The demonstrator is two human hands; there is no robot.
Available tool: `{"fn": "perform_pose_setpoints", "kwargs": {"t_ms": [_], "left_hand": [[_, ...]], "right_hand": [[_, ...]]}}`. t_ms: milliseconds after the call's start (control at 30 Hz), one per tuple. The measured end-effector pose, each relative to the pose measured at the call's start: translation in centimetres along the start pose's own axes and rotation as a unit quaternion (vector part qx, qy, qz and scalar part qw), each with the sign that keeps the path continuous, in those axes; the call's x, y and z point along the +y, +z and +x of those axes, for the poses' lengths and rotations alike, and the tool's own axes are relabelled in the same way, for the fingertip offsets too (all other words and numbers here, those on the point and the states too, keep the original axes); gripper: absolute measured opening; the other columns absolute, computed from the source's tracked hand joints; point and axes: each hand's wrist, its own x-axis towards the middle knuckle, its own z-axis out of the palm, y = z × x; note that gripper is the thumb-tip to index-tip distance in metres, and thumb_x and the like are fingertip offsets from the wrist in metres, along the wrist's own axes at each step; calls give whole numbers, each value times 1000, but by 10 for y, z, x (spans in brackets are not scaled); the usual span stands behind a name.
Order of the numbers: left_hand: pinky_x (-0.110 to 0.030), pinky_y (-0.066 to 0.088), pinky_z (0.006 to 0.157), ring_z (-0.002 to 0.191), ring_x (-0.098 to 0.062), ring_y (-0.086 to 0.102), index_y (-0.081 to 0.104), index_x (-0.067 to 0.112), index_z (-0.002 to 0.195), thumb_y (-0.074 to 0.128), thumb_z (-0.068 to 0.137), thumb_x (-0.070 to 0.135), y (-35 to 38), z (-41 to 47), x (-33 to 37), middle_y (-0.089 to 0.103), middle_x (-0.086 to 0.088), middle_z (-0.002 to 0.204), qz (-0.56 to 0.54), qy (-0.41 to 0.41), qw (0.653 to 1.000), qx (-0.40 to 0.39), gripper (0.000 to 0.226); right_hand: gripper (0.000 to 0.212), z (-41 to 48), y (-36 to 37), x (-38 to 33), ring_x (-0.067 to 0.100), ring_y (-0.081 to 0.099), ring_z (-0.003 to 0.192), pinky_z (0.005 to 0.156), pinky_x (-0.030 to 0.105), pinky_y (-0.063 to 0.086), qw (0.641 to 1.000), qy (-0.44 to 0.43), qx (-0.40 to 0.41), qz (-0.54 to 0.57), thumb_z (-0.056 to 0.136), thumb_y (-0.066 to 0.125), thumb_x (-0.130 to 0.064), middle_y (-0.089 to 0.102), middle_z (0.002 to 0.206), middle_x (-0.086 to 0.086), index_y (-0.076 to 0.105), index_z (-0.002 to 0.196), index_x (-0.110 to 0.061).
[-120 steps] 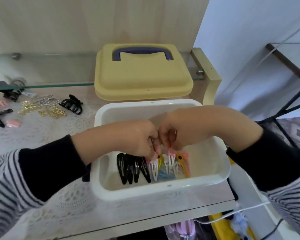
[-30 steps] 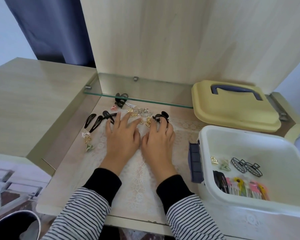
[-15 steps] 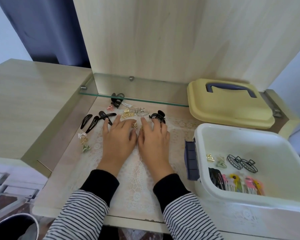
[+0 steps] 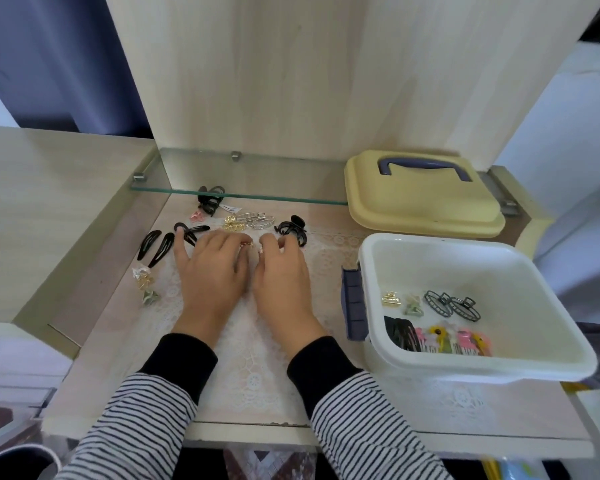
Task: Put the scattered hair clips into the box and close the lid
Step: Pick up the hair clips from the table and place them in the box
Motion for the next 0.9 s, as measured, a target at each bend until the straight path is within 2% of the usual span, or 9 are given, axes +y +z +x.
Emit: {"fn": "perform_pose_setpoints", "kwargs": {"t_ms": [100, 167, 233, 367, 500, 600, 667, 733, 900], "left_hand": [[-47, 25, 106, 105, -22, 59, 64, 25, 113, 55, 95, 21, -3, 2, 4, 67, 2, 109, -22, -18, 999, 20, 20], [-41, 32, 96, 100, -24, 59, 62, 23, 118, 58, 93, 16, -7, 4, 8, 65, -2, 111, -62, -27, 997, 29, 26], [-40, 43, 85, 94, -21, 58, 65, 19, 116, 60, 92, 11, -14, 8, 18, 64, -5, 107, -144, -19, 989, 36, 26], [-20, 42, 79, 84, -5, 50, 65, 23, 106, 51, 96, 10, -44, 26, 60, 62, 5, 101, -317, -48, 947, -2, 21], [-22, 51, 88, 92, -10, 66, 64, 34, 96, 49, 100, 18, -74, 38, 110, 68, 7, 95, -505, -155, 843, -103, 22], [-22, 54, 86, 96, -10, 70, 67, 27, 99, 56, 96, 23, -88, 40, 136, 72, 5, 95, -605, -220, 739, -197, 12], [-18, 54, 82, 95, -10, 70, 67, 21, 104, 64, 90, 21, -95, 40, 148, 72, 2, 96, -645, -216, 697, -229, 14], [-18, 54, 82, 91, -10, 71, 68, 22, 106, 65, 89, 16, -98, 39, 160, 72, -1, 95, -633, -173, 712, -249, 18], [-22, 54, 71, 75, -2, 70, 67, 29, 99, 60, 94, 28, -94, 35, 186, 71, 9, 91, -433, 6, 835, -339, 9]], "right_hand": [[20, -5, -33, -24, 22, 54, 75, 67, 27, 47, 983, 69, -49, 162, 95, 48, -16, 45, 107, 8, 56, 113, -14], [20, -4, -61, -35, 13, 49, 75, 65, 9, 40, 967, 94, -55, 230, 94, 47, -12, 45, 104, 5, 55, 112, -17], [19, 0, -93, -41, 9, 49, 76, 63, 4, 37, 956, 101, -40, 273, 91, 49, -8, 51, 99, 5, 57, 105, -18], [8, 15, -159, -37, 10, 55, 67, 61, 20, 45, 917, 161, -57, 360, 85, 59, -17, 61, 80, -4, 61, 93, -19], [17, 26, -217, -1, 12, 57, 67, 65, 29, 48, 929, 158, -76, 326, 82, 69, -21, 61, 78, 1, 62, 97, -17], [14, 30, -245, 34, 11, 64, 68, 69, 31, 51, 945, 149, -140, 255, 89, 64, -17, 65, 83, 10, 60, 102, -15], [12, 30, -258, 56, 12, 67, 71, 71, 31, 53, 946, 145, -191, 219, 93, 59, -16, 70, 89, 11, 57, 104, -12], [10, 29, -268, 76, 14, 69, 76, 73, 31, 54, 942, 140, -246, 182, 95, 56, -17, 73, 91, 4, 55, 104, -14], [13, 31, -274, 109, 8, 65, 88, 87, 31, 50, 916, 95, -388, -27, 90, 62, -28, 72, 92, -11, 63, 102, -25]]}}
